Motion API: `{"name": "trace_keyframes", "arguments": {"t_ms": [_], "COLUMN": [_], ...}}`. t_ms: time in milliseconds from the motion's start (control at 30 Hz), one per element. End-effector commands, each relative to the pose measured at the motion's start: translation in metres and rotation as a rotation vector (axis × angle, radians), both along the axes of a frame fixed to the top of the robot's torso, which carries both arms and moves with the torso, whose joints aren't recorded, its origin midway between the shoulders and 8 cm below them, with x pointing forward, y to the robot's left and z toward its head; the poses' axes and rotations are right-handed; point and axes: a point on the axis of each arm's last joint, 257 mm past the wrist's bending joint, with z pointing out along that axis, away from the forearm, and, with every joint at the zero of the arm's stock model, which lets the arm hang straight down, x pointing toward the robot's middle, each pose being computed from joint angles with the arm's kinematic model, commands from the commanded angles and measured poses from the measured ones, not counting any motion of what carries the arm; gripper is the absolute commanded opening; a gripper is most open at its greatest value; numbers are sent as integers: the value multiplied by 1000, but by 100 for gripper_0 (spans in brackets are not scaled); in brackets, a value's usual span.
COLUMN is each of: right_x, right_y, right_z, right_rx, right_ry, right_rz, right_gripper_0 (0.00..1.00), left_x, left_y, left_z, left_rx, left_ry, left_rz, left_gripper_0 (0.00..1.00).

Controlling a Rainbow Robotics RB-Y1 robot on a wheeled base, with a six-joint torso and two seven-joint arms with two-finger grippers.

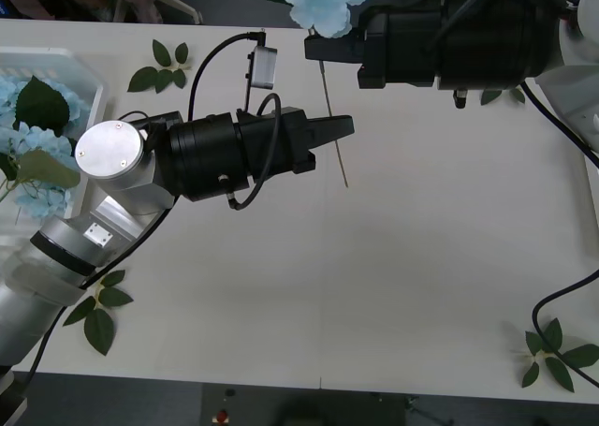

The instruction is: Put the red flowers into the right box and the blue flowers into the left box

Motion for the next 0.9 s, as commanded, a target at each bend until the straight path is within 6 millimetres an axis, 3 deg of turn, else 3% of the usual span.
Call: {"name": "trace_keyframes", "arguments": {"t_ms": [33, 267, 300, 333, 367, 467, 600, 733, 867, 900], "right_x": [-9, -9, -9, -6, -3, 0, 2, 1, -1, -2], "right_y": [10, 7, 5, 4, 2, -3, -9, -12, -21, -25], "right_z": [8, 6, 5, 3, 2, 3, 3, 5, 7, 5], "right_rx": [6, -4, -10, -22, -32, -55, -70, -78, -107, -122], "right_ry": [-21, -16, -18, -27, -42, -68, -83, -97, -123, -125], "right_rz": [34, 33, 30, 22, 11, 4, -3, -2, -6, -2], "right_gripper_0": [0, 3, 22, 50, 65, 88, 98, 100, 100, 100], "left_x": [3, 5, 5, 5, 6, 6, 8, 13, -1, -5], "left_y": [0, 5, 6, 6, 7, 8, 13, 37, 101, 128], "left_z": [22, 20, 20, 20, 21, 21, 19, 20, 37, 39], "left_rx": [7, 20, 19, 21, 20, 22, 30, 50, 71, 113], "left_ry": [-61, -62, -62, -62, -63, -64, -64, -45, 41, 59], "left_rz": [-7, 0, 0, 0, 1, 2, 7, 16, -36, -44], "left_gripper_0": [0, 0, 0, 0, 0, 0, 0, 0, 0, 0]}}
